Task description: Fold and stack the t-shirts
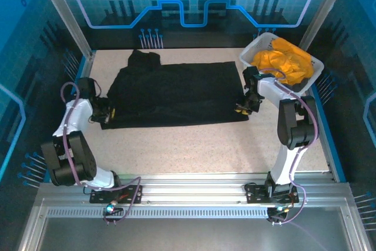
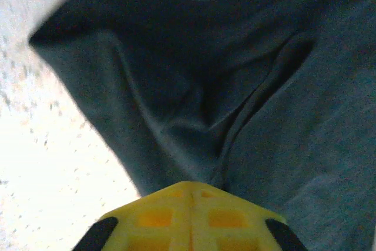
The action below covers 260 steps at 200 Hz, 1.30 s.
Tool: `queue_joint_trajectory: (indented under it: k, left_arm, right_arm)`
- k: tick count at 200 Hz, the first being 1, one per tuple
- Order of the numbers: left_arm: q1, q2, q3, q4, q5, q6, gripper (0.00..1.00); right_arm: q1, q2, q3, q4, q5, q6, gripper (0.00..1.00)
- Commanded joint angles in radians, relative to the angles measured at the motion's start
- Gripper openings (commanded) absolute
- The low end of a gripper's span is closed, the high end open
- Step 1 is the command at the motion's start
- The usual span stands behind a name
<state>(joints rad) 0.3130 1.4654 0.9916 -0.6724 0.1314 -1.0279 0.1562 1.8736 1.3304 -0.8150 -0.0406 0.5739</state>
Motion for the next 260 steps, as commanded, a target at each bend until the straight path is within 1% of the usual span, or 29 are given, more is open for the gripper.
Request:
queue_joint_trajectory:
  k: [1, 22, 44, 68, 93, 119, 138, 177, 202, 224, 234, 239, 260]
  left_arm:
    - [-0.029, 0.078, -0.034, 0.005, 0.05, -0.021, 0.01]
    - [-0.035, 0.158, -0.002, 0.041, 0.051, -0.016, 0.0]
    - [-0.04, 0.278, 0.079, 0.026, 0.063, 0.012, 0.0]
    - [-0.04, 0.352, 0.142, 0.011, 0.004, 0.043, 0.0]
    - [-0.044, 0.372, 0.142, 0.007, -0.031, 0.057, 0.0]
    - [-0.052, 0.329, 0.048, 0.019, -0.031, 0.041, 0.0]
    - [-0.051, 0.254, -0.06, 0.036, -0.036, 0.015, 0.0]
    - [-0.051, 0.064, -0.287, 0.051, -0.011, -0.049, 0.0]
    - [-0.051, -0.042, -0.352, 0.012, -0.02, -0.045, 0.0]
    - [-0.052, -0.116, -0.335, -0.009, -0.013, -0.043, 0.09]
    - [-0.063, -0.146, -0.308, -0.009, -0.002, -0.06, 0.18]
    - [-0.075, -0.159, -0.29, -0.008, 0.003, -0.071, 0.23]
    - [-0.156, -0.19, -0.218, -0.033, 0.013, -0.131, 0.43]
  right_arm:
    - [0.025, 0.04, 0.037, -0.017, -0.037, -0.008, 0.26]
    - [0.024, 0.076, 0.061, -0.019, -0.048, 0.009, 0.26]
    - [0.024, 0.135, 0.11, -0.064, -0.04, 0.012, 0.26]
    - [0.02, 0.2, 0.16, -0.15, -0.006, 0.021, 0.27]
    - [0.017, 0.203, 0.142, -0.171, 0.019, 0.035, 0.3]
    - [0.015, 0.205, 0.113, -0.192, 0.032, 0.036, 0.31]
    - [0.012, 0.18, 0.073, -0.214, 0.055, 0.038, 0.31]
    - [-0.012, 0.022, -0.119, -0.211, 0.103, 0.066, 0.32]
    - [-0.035, -0.091, -0.263, -0.186, 0.111, 0.097, 0.32]
    - [-0.044, -0.197, -0.331, -0.118, 0.074, 0.108, 0.34]
    - [-0.036, -0.241, -0.331, -0.075, 0.042, 0.099, 0.37]
    - [-0.027, -0.269, -0.326, -0.05, 0.024, 0.089, 0.4]
    - [0.018, -0.329, -0.245, 0.01, -0.043, 0.043, 0.52]
